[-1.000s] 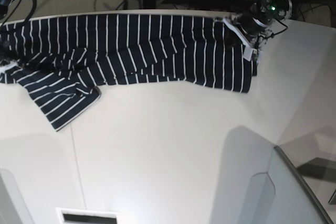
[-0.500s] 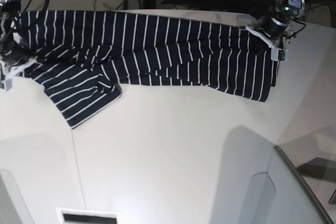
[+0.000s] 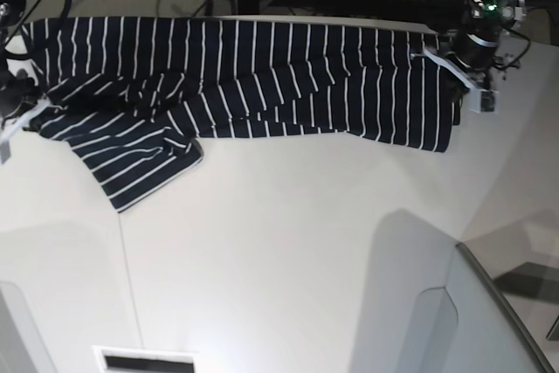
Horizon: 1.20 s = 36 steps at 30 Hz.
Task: Layout the t-shirt on the table in an organized manner, then fold the t-shirt properly
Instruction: 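Regrasp the shirt edge with the left gripper and pull it taut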
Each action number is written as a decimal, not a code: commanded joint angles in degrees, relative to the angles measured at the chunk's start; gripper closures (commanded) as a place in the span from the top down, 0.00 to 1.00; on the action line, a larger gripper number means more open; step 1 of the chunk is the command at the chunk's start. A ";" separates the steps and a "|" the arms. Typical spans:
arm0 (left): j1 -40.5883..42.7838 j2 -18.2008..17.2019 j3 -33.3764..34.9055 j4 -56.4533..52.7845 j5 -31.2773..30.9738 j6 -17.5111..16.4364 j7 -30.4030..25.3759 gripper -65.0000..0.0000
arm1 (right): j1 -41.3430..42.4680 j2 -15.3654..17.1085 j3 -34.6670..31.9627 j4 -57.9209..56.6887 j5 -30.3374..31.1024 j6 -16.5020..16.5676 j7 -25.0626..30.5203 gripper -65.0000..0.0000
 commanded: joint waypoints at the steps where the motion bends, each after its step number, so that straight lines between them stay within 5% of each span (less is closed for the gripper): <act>1: -1.03 -0.05 -0.38 0.27 0.39 -0.25 0.17 0.00 | 0.41 0.86 0.45 1.86 0.21 -0.09 0.19 0.00; 7: -6.13 -1.28 -0.38 -14.06 0.56 -0.25 -0.45 0.00 | 0.15 -0.81 4.40 2.74 0.12 -0.09 -4.21 0.00; 12: -7.71 -2.24 -0.64 -26.19 0.48 -0.16 -9.94 0.00 | 0.06 -1.07 5.19 0.54 0.03 -0.09 -5.70 0.00; 23: -6.21 -2.86 -0.99 -26.81 0.39 -0.16 -11.61 0.00 | 2.26 -0.72 5.28 -13.26 -3.75 -0.17 -3.77 0.01; 30: -3.31 -1.37 -3.54 -18.89 0.04 -0.16 -11.26 0.00 | 5.34 -1.16 5.46 -11.42 -11.13 -0.17 -10.19 0.43; 36: -2.96 -0.13 -6.18 -11.95 0.21 -0.16 -7.22 0.00 | 2.44 -3.97 5.99 2.21 -11.31 -0.09 -10.54 0.44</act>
